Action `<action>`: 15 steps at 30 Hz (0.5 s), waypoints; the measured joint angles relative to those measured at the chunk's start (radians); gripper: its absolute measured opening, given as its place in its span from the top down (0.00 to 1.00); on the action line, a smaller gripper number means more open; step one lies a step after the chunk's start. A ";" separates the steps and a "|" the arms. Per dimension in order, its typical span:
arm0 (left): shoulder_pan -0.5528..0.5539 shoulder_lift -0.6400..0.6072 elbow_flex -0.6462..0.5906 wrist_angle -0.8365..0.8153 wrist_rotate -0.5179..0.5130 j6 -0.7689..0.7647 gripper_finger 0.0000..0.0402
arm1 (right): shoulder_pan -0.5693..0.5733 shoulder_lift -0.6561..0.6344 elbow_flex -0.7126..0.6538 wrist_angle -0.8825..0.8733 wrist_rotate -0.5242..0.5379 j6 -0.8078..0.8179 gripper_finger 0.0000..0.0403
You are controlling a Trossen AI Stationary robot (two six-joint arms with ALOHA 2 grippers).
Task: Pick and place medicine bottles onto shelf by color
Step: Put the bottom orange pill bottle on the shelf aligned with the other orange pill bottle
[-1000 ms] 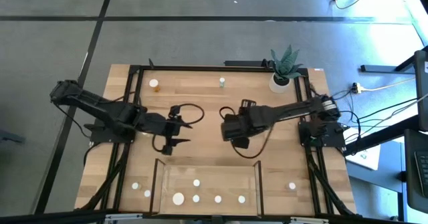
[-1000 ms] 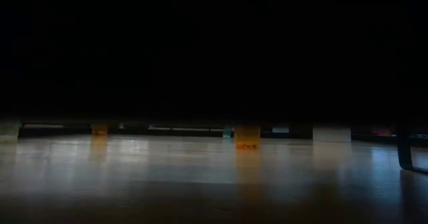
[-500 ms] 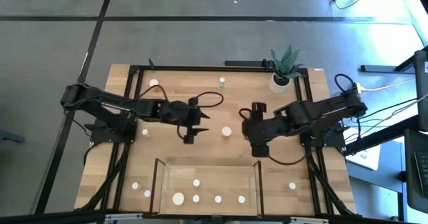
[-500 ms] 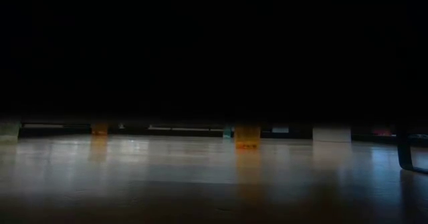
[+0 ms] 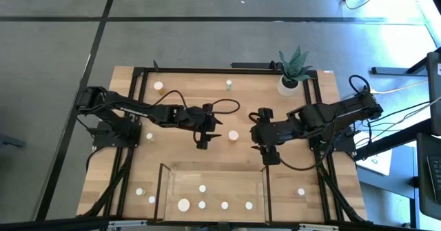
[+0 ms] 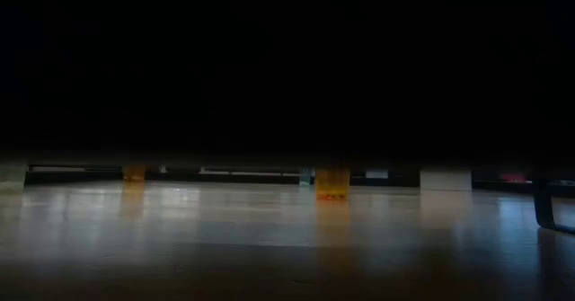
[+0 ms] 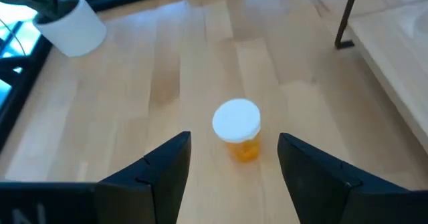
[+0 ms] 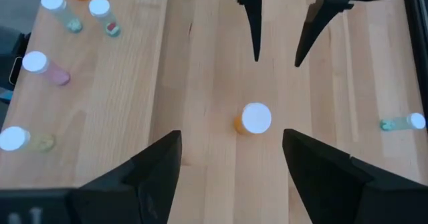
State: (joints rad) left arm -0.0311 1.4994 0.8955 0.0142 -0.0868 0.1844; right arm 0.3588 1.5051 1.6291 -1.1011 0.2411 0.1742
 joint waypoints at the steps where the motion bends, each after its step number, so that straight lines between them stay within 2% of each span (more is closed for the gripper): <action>1: -0.002 0.002 0.000 -0.002 0.000 0.000 0.46 | 0.000 0.000 0.000 0.000 0.000 0.001 0.35; 11: -0.002 0.004 0.000 0.019 -0.005 0.006 0.46 | 0.000 0.000 0.000 0.002 0.000 0.003 0.35; 15: -0.005 0.004 0.002 0.059 -0.082 0.007 0.46 | 0.000 0.000 0.000 0.002 0.000 0.003 0.35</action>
State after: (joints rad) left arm -0.0361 1.5032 0.8973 0.0729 -0.1689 0.1912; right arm 0.3588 1.5052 1.6291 -1.0988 0.2413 0.1776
